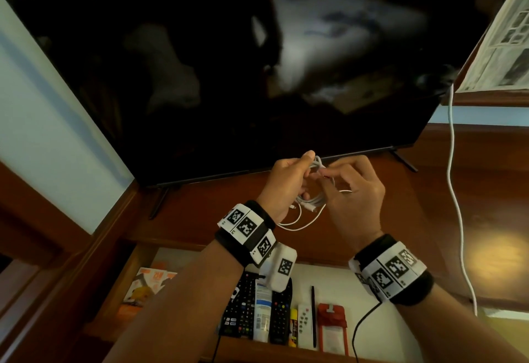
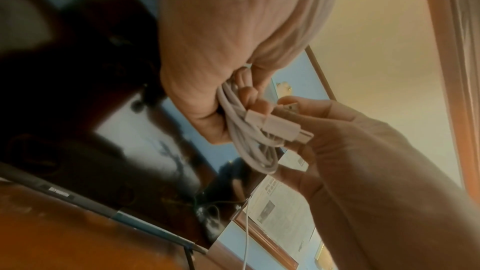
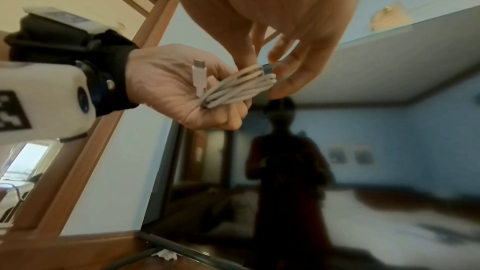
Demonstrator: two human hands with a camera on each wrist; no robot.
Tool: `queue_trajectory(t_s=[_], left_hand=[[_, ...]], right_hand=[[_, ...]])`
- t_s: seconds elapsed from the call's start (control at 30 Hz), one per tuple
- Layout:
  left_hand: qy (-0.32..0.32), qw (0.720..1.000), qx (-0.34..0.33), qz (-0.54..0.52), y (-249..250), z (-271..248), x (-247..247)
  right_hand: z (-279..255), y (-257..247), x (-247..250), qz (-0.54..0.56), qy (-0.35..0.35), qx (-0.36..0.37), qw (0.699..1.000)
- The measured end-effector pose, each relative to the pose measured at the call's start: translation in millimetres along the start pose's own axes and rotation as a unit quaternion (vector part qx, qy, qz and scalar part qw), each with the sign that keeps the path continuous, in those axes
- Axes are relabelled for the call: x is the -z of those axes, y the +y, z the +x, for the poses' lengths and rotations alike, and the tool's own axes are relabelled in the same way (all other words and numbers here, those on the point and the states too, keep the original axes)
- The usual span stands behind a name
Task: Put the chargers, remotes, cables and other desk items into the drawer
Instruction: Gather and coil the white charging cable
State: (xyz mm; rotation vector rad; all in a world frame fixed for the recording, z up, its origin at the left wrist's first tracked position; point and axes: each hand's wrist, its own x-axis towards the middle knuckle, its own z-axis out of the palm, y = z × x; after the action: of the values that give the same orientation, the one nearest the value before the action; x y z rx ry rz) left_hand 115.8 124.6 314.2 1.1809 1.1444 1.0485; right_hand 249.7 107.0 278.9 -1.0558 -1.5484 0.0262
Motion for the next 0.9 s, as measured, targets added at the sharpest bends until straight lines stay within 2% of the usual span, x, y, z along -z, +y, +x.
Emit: queue_trajectory(t_s=[0.07,0.17,0.27,0.33,0.4,0.47,0.5,0.57,0.63,0.73,0.83,0.9], left_hand=[[0.01,1.0,-0.001,0.005,-2,2,-2],[0.035,0.999,0.014,0.018,-9,6,-5],[0.058,0.997,0.05,0.031,-13,10,-2],[0.064,0.996,0.069,-0.004,-12,11,3],[0.048,0.995,0.08,-0.045,-9,10,8],[0.016,0.991,0.092,-0.095,-6,8,12],[-0.003,0.988,0.098,-0.12,-5,7,13],[-0.034,0.982,0.107,-0.152,-3,5,15],[-0.049,0.979,0.107,-0.167,-2,2,16],[-0.05,0.982,0.098,-0.155,0,-3,12],[-0.028,0.988,0.079,-0.127,1,-3,3],[-0.018,0.991,0.073,-0.109,1,-3,-1]], right_hand=[[-2,3,0,-0.055,-0.005,0.058,0.997],[-7,5,2,-0.108,-0.057,0.147,0.982],[-9,4,6,-0.058,-0.086,0.152,0.983],[-8,0,10,-0.016,-0.068,0.104,0.992],[-4,-4,14,0.04,-0.024,-0.007,0.999],[1,-3,16,0.095,-0.009,-0.127,0.987],[3,-1,16,0.104,-0.023,-0.166,0.98],[8,6,16,0.104,-0.078,-0.194,0.972],[12,9,16,0.072,-0.126,-0.164,0.976],[14,8,15,-0.012,-0.196,-0.059,0.979],[11,6,9,-0.039,-0.281,-0.025,0.959],[8,11,5,-0.03,-0.277,-0.018,0.96]])
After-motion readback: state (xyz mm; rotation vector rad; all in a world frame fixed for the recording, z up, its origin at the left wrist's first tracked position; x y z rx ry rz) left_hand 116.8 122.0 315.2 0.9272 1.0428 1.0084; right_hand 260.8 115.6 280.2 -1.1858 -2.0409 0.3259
